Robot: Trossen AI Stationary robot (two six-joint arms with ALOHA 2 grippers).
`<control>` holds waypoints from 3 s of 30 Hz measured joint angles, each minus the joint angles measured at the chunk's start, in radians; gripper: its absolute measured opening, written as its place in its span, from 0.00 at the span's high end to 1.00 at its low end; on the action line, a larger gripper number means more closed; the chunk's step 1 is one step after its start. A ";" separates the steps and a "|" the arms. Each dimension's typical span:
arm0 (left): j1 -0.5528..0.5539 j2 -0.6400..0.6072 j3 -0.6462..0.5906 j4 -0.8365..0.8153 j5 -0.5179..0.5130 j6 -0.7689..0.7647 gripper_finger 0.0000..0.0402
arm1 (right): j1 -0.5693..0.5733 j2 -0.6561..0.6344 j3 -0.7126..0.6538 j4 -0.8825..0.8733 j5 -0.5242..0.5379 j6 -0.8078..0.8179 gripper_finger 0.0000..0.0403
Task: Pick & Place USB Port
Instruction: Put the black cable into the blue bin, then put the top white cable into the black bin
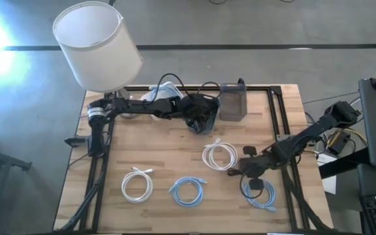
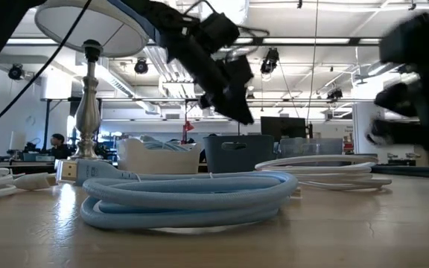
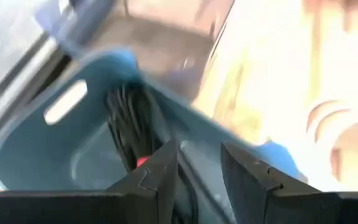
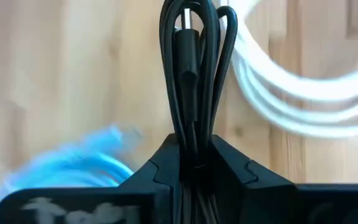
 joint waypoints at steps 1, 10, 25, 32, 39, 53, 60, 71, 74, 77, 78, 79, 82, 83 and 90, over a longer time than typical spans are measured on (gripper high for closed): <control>0.000 -0.015 0.000 0.003 0.004 0.003 0.69 | 0.000 0.000 0.027 -0.004 0.002 0.011 0.85; -0.005 -0.099 0.000 0.022 0.010 0.051 0.69 | -0.002 -0.001 0.208 -0.012 0.354 0.014 0.84; -0.113 -0.171 -0.086 0.039 0.011 0.166 0.70 | -0.171 -0.002 0.198 -0.007 0.732 0.598 0.83; -0.171 -0.252 -0.265 0.211 0.011 0.189 0.71 | -0.306 -0.002 0.174 0.194 0.737 0.526 0.83; -0.200 -0.389 -0.414 0.356 0.019 0.258 0.71 | -0.448 0.011 0.142 0.450 0.728 0.384 0.83; -0.283 -0.518 -0.703 0.611 0.020 0.265 0.71 | -0.627 0.387 0.144 0.910 0.533 0.393 0.83; -0.296 -0.519 -0.723 0.613 0.021 0.257 0.71 | -0.670 0.526 0.200 0.925 0.514 0.460 0.83; -0.319 -0.518 -0.723 0.593 0.021 0.235 0.71 | -0.687 0.634 0.370 0.812 0.483 0.269 0.71; -0.320 -0.518 -0.723 0.591 0.021 0.233 0.71 | -0.687 0.632 0.426 0.640 0.484 0.247 0.67; -0.320 -0.517 -0.723 0.588 0.021 0.221 0.71 | -0.687 0.627 0.490 0.454 0.484 0.245 0.63; -0.320 -0.517 -0.723 0.588 0.021 0.217 0.71 | -0.687 0.626 0.512 0.398 0.485 0.248 0.62; -0.320 -0.517 -0.723 0.588 0.021 0.214 0.71 | -0.687 0.626 0.533 0.347 0.485 0.248 0.61; -0.320 -0.517 -0.723 0.588 0.021 0.206 0.71 | -0.684 0.626 0.586 0.222 0.485 0.242 0.58; -0.320 -0.517 -0.723 0.588 0.021 0.203 0.71 | -0.682 0.623 0.602 0.193 0.485 0.237 0.57; -0.320 -0.517 -0.723 0.588 0.021 0.192 0.71 | -0.646 0.586 0.711 -0.026 0.462 0.150 0.54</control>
